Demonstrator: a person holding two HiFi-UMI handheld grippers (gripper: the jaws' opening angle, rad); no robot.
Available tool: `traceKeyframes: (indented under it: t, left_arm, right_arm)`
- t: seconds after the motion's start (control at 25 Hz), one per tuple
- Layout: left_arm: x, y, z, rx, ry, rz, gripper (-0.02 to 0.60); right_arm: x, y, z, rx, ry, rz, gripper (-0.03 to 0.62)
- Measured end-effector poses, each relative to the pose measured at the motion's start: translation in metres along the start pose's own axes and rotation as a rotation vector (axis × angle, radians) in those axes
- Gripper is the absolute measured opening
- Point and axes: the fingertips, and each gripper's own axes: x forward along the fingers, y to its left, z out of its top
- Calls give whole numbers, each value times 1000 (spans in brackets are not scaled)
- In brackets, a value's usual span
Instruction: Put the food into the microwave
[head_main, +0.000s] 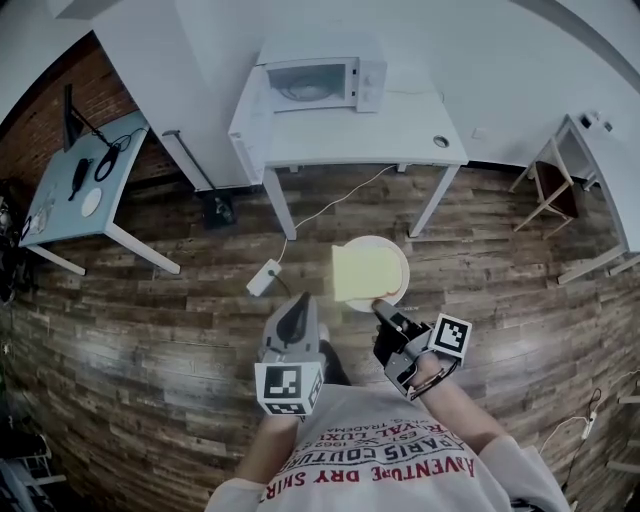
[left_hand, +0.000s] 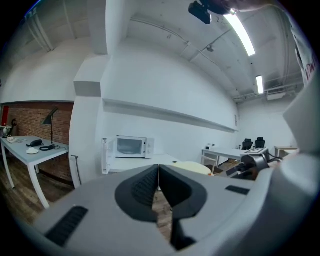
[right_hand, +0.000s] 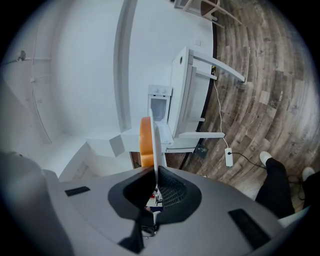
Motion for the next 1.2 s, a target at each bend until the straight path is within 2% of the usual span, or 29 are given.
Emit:
traceKeyframes:
  t: [0.32,0.64,0.96,1.2]
  left_arm:
    - [102,82,34,-10,-14,-35,8]
    - [194,153,65,24,-23,-96,8]
    - [238,178,53,-10,26,-108,8]
    - [298,197,53,-29,55,-89,8]
  right_arm:
    - [101,18,63,-4,-44,-29,21]
    - [204,44,128,15,-114,9,21]
    - [257,41,169,25,-123,-4,21]
    - [306,29,218,31,-83,-48,21]
